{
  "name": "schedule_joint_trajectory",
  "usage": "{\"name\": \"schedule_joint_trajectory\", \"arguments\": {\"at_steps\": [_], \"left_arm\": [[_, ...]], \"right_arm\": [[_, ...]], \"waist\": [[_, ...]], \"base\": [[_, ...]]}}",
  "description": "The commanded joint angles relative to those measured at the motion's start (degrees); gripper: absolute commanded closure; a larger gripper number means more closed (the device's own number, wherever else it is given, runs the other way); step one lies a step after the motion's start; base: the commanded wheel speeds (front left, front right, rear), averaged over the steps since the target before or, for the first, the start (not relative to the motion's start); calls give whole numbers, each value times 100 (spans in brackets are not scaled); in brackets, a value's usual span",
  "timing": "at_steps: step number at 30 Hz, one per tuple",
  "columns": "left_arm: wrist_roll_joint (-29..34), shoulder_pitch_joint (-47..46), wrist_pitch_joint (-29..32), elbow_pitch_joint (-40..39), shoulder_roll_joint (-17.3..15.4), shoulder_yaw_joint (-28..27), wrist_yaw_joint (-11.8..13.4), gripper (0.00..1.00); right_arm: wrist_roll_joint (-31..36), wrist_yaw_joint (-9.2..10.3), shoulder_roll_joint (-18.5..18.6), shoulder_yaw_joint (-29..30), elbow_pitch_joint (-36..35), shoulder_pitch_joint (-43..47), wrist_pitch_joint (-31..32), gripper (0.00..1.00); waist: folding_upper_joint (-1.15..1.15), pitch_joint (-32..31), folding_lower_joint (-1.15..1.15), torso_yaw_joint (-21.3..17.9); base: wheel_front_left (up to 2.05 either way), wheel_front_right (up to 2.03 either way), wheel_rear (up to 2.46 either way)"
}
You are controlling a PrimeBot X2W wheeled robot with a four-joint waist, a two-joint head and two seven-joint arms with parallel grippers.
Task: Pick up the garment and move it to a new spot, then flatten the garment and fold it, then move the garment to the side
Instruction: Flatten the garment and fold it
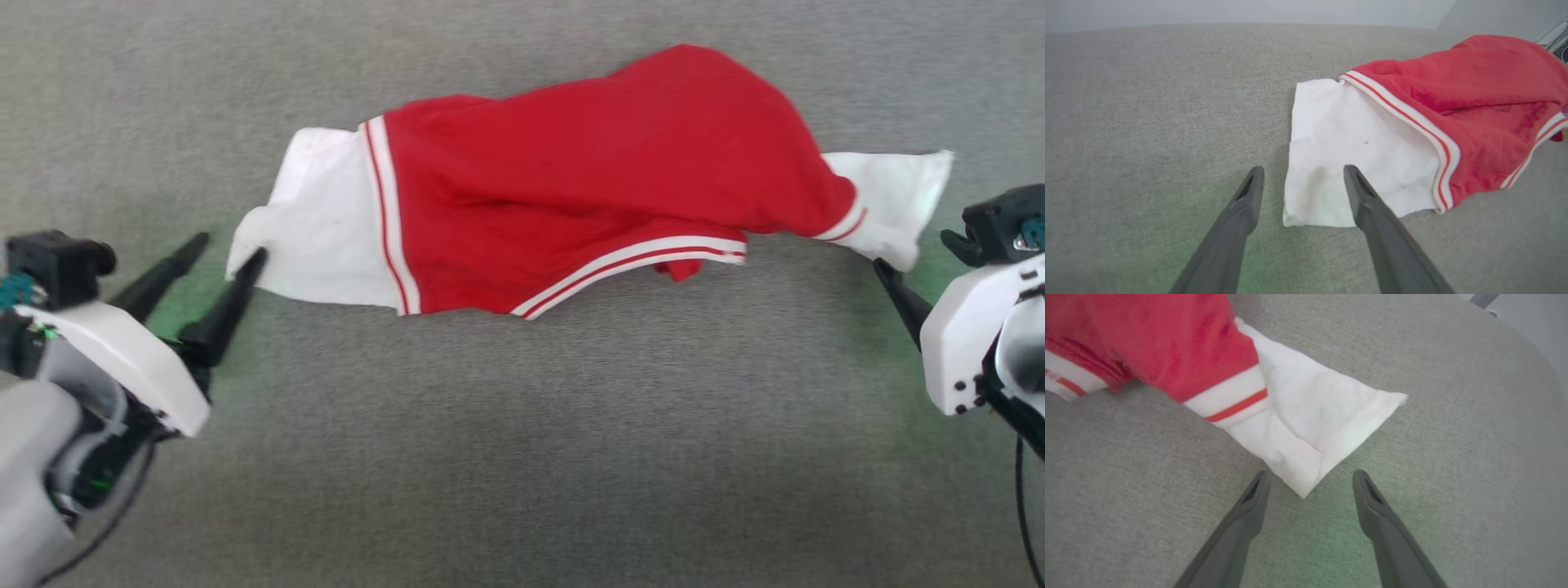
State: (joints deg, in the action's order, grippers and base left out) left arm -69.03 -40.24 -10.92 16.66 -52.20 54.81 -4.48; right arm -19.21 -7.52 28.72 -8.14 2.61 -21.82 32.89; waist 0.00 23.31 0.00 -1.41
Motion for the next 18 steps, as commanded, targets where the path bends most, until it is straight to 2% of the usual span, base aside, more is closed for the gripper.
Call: {"name": "schedule_joint_trajectory", "arguments": {"at_steps": [1, 2, 3, 4, 5, 6, 7, 10, 13, 18], "left_arm": [[21, 120, -124, -83, 95, -37, 56, 0], [40, 189, -185, -141, 117, -49, 106, 0], [49, 252, -234, -201, 135, -63, 151, 0], [64, 312, -274, -261, 162, -85, 187, 0], [84, 364, -300, -329, 191, -107, 224, 0], [82, 428, -342, -406, 206, -142, 263, 0], [89, 487, -354, -466, 204, -179, 294, 0], [108, 690, -401, -660, 172, -336, 417, 0], [213, 923, -430, -1000, 212, -599, 571, 0], [415, 1089, -437, -1374, 373, -899, 614, 0]], "right_arm": [[-60, 6, 74, -69, 100, -129, 26, 0], [-89, 5, 83, -121, 160, -186, 54, 0], [-94, 5, 119, -162, 250, -233, 113, 4], [-41, 6, 180, -177, 316, -265, 133, 51], [-29, 6, 205, -193, 381, -295, 155, 65], [-61, 6, 197, -206, 446, -314, 193, 97], [-70, 6, 211, -194, 489, -319, 206, 100], [-74, 6, 222, -86, 502, -416, 93, 100], [-71, 6, -3, 495, 407, -710, -198, 100], [241, 5, -416, 1293, 783, -1378, -421, 100]], "waist": [[0, 65, 0, 157], [0, 79, 0, 206], [0, 97, 0, 250], [0, 111, 0, 303], [0, 121, 0, 349], [0, 131, 0, 390], [0, 141, 0, 426], [0, 158, 0, 510], [0, 156, 0, 628], [0, 196, 0, 835]], "base": [[0, 0, 0], [0, 0, 0], [0, 0, 0], [0, 0, 0], [0, 0, 0], [0, 0, 0], [0, 0, 0], [0, 0, 0], [0, 0, 0], [0, 0, 0]]}}
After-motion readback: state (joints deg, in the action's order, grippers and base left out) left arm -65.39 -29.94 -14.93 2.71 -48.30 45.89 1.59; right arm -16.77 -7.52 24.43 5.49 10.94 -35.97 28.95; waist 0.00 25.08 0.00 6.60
